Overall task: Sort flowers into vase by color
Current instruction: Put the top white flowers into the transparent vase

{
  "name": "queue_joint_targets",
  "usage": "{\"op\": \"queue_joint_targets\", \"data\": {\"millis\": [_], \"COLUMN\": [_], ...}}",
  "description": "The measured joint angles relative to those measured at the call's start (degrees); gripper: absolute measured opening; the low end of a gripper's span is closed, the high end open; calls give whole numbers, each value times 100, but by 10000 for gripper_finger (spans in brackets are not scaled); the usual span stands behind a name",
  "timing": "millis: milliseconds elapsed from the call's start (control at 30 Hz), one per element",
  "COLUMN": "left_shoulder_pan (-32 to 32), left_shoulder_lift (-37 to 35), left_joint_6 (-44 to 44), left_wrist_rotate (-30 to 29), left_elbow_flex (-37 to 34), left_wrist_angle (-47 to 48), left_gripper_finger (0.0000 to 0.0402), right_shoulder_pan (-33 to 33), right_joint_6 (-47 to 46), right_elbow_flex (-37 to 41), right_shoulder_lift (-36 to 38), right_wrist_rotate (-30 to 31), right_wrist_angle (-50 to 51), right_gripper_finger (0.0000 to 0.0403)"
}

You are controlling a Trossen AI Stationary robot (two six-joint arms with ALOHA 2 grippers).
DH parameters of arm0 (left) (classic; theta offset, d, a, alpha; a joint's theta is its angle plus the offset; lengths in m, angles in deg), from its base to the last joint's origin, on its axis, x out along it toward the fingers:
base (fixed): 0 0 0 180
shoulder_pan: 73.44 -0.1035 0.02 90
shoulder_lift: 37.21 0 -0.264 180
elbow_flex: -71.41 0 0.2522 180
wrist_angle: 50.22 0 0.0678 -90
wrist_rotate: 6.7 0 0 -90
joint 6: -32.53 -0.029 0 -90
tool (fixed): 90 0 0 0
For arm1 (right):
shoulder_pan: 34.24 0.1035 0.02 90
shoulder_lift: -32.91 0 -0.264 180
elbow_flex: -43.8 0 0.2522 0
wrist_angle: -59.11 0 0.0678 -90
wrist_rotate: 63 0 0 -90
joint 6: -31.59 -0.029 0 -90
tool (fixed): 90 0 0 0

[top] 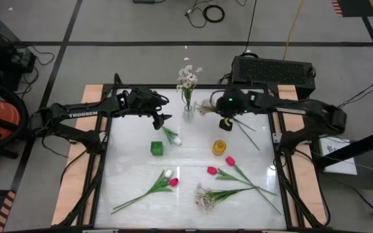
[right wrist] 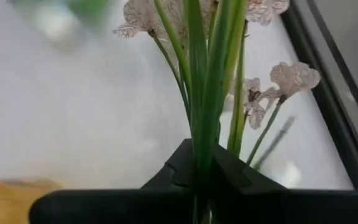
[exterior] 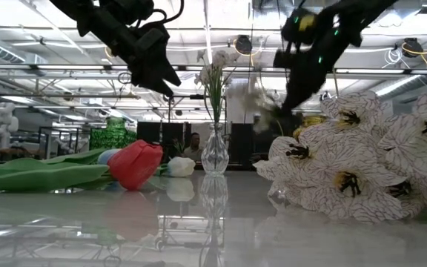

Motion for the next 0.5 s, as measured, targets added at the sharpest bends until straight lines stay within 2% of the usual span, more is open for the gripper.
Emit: {"op": "queue_joint_targets", "data": {"millis": [100, 267, 500], "left_shoulder_pan": [0, 0, 368], "left_shoulder_lift": [0, -260, -990], "left_joint_6": [1, 167, 419], "left_wrist_rotate": [-21, -289, -281], "left_elbow_flex": [0, 0, 0], "left_wrist_angle": [-147, -598, -936], "left_gripper_finger": [343, 343, 343], "right_shoulder_pan": [140, 522, 1029], "right_joint_6": [-397, -1001, -1168], "right_elbow_flex": [0, 0, -7], "right_shoulder_lift": [585, 1253, 1435], "right_wrist_rotate": [-329, -435, -431], "right_wrist_angle": [-364, -1744, -3415], "right_gripper_finger": [7, 8, 12]}}
